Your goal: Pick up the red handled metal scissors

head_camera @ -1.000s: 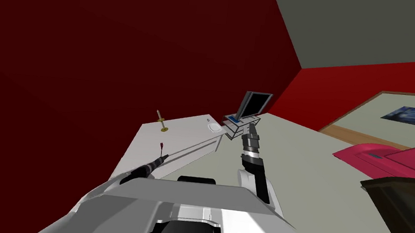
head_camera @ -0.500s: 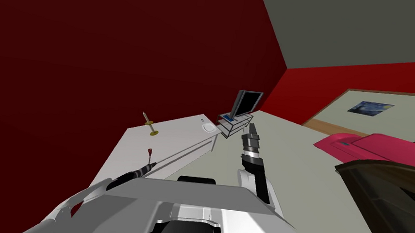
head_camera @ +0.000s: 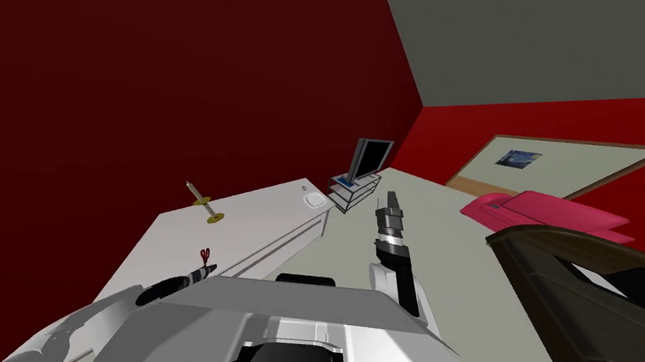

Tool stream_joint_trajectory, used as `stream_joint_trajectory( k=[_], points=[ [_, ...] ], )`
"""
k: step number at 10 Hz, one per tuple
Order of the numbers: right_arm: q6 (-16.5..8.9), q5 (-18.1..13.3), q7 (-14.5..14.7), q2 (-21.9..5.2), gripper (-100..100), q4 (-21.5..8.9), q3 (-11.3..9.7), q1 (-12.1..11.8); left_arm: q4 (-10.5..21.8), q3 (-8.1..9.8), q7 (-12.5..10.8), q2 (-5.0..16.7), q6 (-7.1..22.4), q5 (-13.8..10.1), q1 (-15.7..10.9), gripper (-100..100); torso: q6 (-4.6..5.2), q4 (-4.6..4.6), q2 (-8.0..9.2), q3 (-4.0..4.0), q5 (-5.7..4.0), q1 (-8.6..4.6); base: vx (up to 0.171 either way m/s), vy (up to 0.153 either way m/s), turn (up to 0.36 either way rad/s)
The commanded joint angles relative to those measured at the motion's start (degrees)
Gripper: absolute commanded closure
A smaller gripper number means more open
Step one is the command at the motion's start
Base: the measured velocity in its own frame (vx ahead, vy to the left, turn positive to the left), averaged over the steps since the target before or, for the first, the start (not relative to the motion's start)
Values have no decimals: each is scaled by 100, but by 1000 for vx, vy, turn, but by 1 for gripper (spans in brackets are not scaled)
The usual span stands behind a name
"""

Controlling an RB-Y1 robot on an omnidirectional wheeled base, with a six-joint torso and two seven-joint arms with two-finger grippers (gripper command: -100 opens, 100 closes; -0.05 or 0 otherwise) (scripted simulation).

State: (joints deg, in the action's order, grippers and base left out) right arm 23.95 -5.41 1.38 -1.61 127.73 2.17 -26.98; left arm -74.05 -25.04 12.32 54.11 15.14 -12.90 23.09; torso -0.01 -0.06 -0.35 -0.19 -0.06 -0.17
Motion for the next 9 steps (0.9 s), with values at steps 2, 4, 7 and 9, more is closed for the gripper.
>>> stream_joint_trajectory(
  k=[2, 4, 7, 9],
  points=[
    [0, 0, 0, 0, 0, 0, 0, 0, 269, -60, -37, 312, 219, -184, 22, -100, 0, 0, 1, 0, 1, 2, 112, -21, -180],
    [0, 0, 0, 0, 0, 0, 0, 0, 322, -69, -43, 356, 242, -211, 28, -100, -2, 0, 3, 1, 2, 2, 72, -18, -76],
    [0, 0, 0, 0, 0, 0, 0, 1, 383, 9, 150, 241, 176, -263, 35, -100, -4, 8, 37, 21, 3, 5, 18, 0, 3],
    [0, 0, 0, 0, 0, 0, 1, 0, 518, 77, 346, 121, 86, -314, 40, -100, -5, 6, 29, 17, 5, 11, 44, 16, 16]
  ],
)
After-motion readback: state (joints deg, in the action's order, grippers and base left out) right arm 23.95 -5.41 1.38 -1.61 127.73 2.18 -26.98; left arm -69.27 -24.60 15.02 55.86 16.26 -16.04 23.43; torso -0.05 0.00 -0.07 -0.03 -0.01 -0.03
